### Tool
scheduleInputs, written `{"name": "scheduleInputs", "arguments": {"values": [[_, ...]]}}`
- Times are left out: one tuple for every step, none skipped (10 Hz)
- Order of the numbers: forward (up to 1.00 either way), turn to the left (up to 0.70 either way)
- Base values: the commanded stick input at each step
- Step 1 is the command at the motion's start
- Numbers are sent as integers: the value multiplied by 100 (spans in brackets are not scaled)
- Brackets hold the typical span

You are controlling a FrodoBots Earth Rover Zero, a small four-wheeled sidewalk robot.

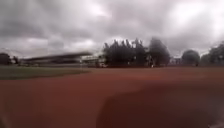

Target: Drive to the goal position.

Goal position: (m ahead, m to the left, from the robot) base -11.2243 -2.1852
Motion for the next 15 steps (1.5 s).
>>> {"name": "scheduleInputs", "arguments": {"values": [[70, 0], [70, 0], [70, 0], [70, 0], [70, 0], [70, 0], [70, 16], [70, 35], [70, 35], [70, 35], [70, 35], [70, 35], [70, 19], [70, 0], [70, 0]]}}
